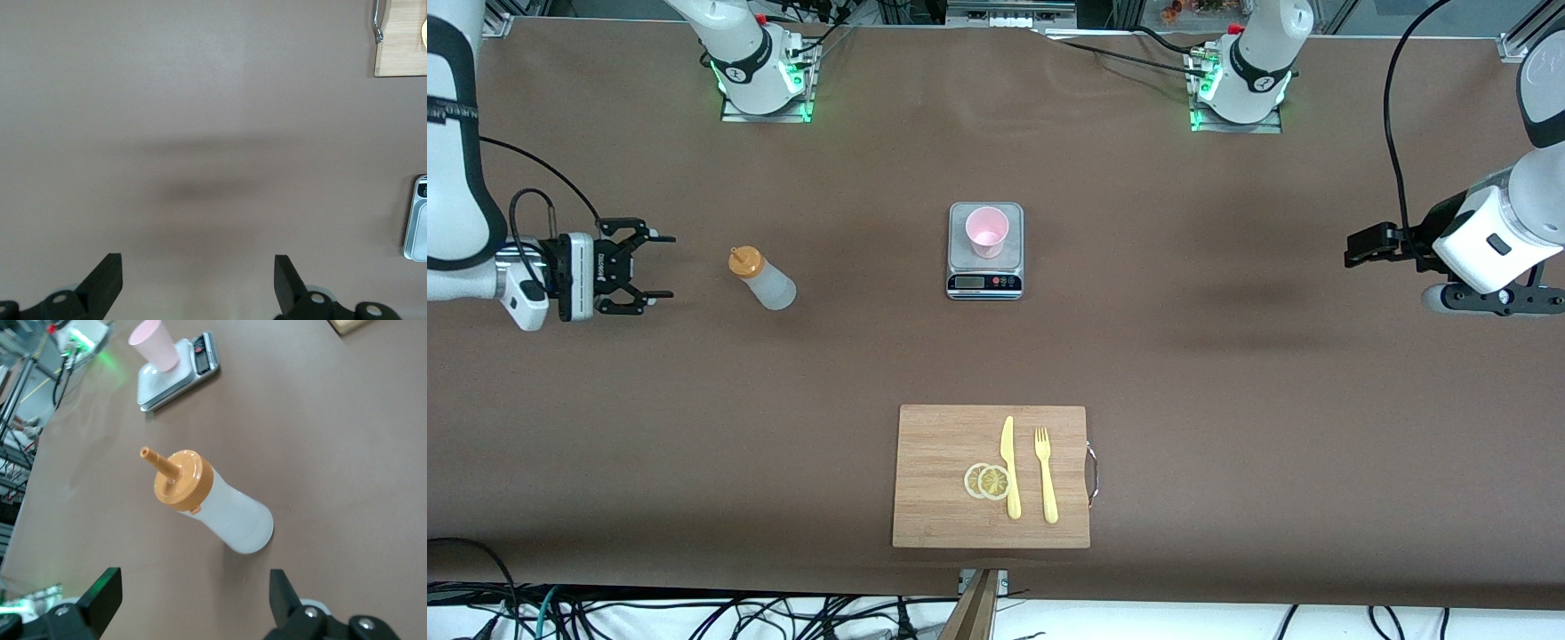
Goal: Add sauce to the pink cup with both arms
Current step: 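Reach the right gripper toward the white squeeze bottle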
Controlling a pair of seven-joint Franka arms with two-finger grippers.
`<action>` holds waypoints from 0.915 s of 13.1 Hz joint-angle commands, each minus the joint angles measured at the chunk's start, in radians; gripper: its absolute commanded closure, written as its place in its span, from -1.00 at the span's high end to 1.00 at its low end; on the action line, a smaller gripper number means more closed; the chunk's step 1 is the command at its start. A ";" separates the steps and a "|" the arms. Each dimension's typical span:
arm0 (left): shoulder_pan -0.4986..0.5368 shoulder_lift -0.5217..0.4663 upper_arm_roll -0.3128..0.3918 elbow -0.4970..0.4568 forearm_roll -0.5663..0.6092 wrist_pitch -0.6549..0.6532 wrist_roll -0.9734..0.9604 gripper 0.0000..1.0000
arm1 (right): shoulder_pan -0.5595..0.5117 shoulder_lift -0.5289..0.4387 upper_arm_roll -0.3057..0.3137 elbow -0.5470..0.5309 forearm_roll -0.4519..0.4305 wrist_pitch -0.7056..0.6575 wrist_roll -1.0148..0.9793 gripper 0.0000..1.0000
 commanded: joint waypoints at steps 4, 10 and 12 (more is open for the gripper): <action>-0.001 0.012 0.000 0.034 0.002 -0.017 0.025 1.00 | -0.022 0.145 0.006 0.008 0.211 -0.094 -0.413 0.90; -0.001 0.012 0.000 0.036 0.001 -0.017 0.025 1.00 | -0.018 0.297 0.026 0.016 0.383 -0.163 -0.657 0.91; 0.000 0.012 -0.002 0.036 0.001 -0.017 0.027 1.00 | -0.018 0.314 0.036 0.021 0.396 -0.165 -0.691 0.90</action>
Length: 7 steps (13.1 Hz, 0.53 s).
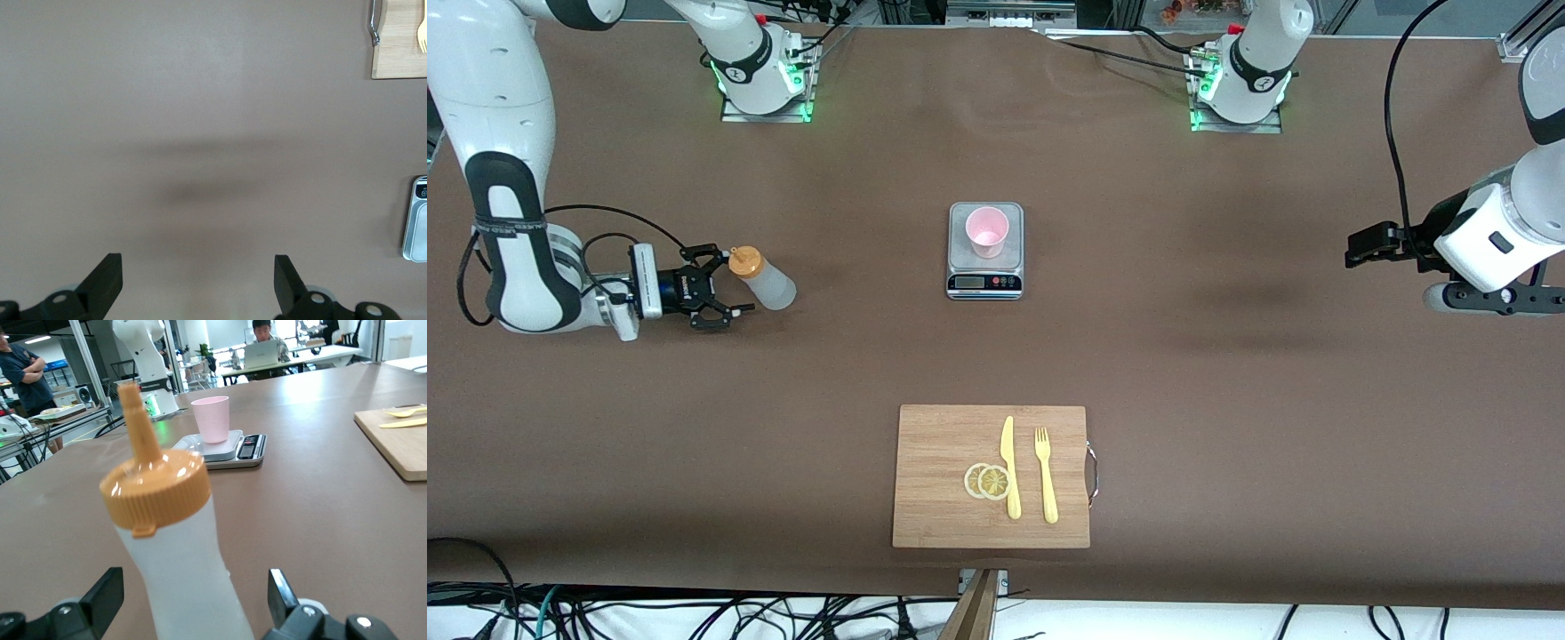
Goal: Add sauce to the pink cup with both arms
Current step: 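Reach the right gripper toward the white squeeze bottle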
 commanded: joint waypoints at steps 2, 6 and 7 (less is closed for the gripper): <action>0.001 0.013 0.001 0.029 0.001 -0.017 0.025 1.00 | -0.009 0.032 0.018 0.030 0.035 -0.045 -0.041 0.59; 0.000 0.013 0.001 0.029 0.001 -0.017 0.025 1.00 | -0.009 0.058 0.041 0.034 0.041 -0.068 -0.041 -0.51; 0.000 0.013 0.000 0.029 0.001 -0.017 0.025 1.00 | -0.009 0.058 0.041 0.034 0.041 -0.070 -0.036 -0.63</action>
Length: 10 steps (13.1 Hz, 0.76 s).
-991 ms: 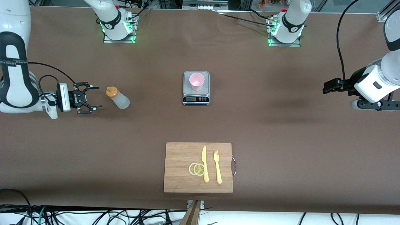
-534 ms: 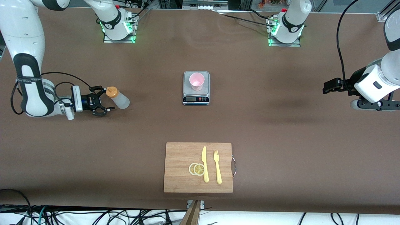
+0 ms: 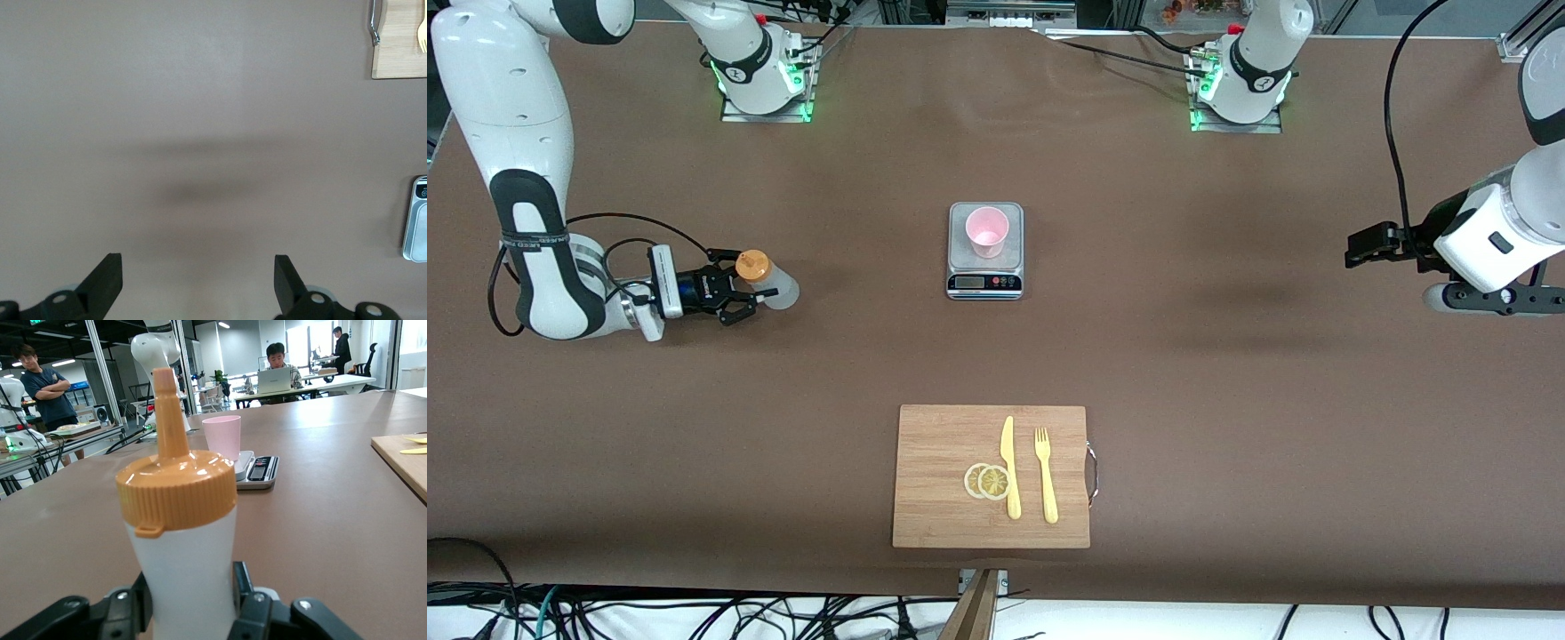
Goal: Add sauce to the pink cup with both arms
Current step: 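Grasp the squeeze bottle with the right gripper and lift it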
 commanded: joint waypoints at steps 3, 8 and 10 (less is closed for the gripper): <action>0.000 0.014 0.001 0.030 0.001 -0.017 0.025 1.00 | -0.001 0.016 0.007 0.038 0.015 -0.051 0.045 -0.68; 0.000 0.014 0.000 0.030 0.001 -0.017 0.025 1.00 | 0.140 -0.092 0.001 0.101 -0.037 -0.049 0.351 -0.68; 0.000 0.014 0.001 0.030 -0.001 -0.017 0.025 1.00 | 0.212 -0.170 -0.001 0.100 -0.098 0.025 0.480 -0.68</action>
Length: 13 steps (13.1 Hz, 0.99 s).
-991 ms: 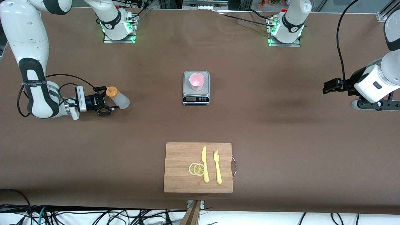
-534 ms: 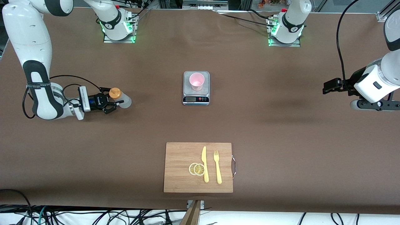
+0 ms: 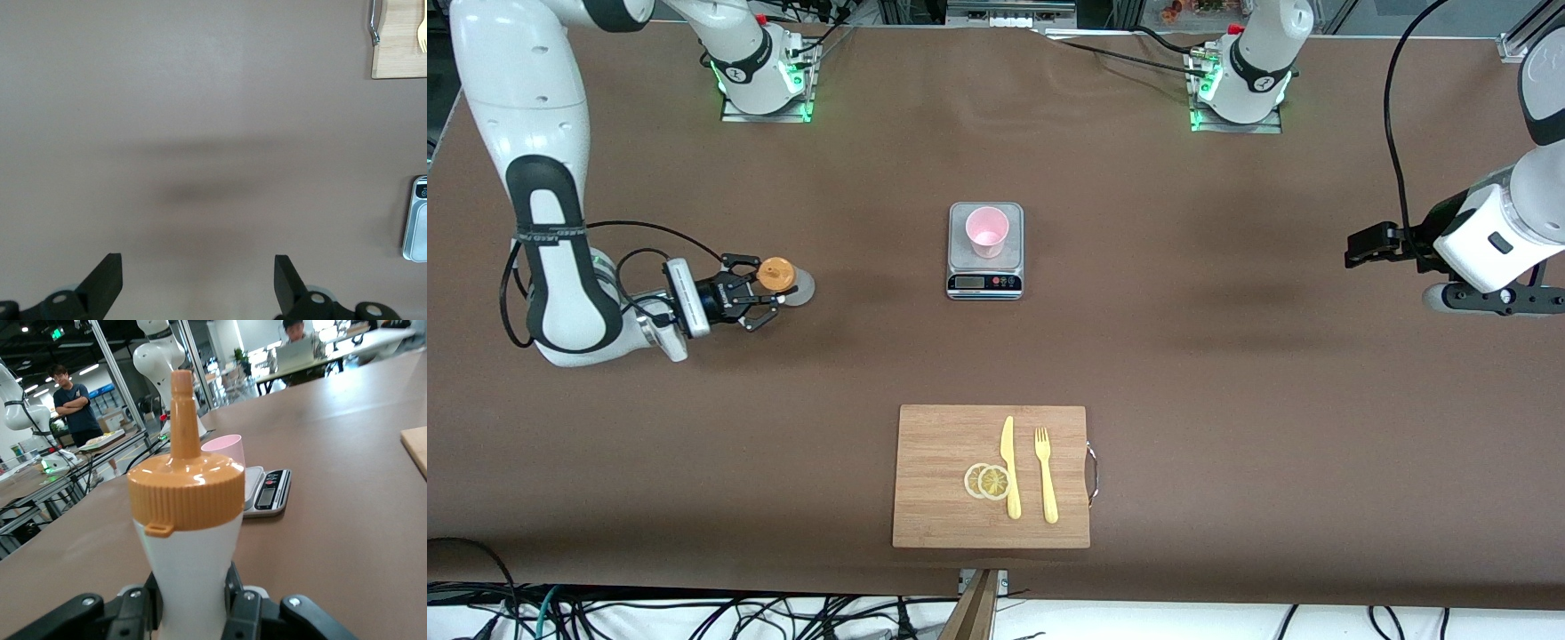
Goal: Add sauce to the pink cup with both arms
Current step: 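Grasp the squeeze bottle with the right gripper and lift it, then carry the bottle with the right gripper over the pink cup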
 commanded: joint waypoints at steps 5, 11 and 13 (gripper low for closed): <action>0.000 0.014 0.000 0.030 -0.001 -0.017 0.025 1.00 | 0.253 -0.234 -0.007 -0.022 -0.273 0.241 0.443 -0.66; 0.001 0.017 0.000 0.030 -0.001 -0.017 0.025 1.00 | 0.450 -0.289 -0.005 -0.033 -0.479 0.357 0.680 -0.64; 0.001 0.017 0.001 0.031 -0.001 -0.017 0.025 1.00 | 0.520 -0.311 -0.004 -0.036 -0.590 0.384 0.789 -0.64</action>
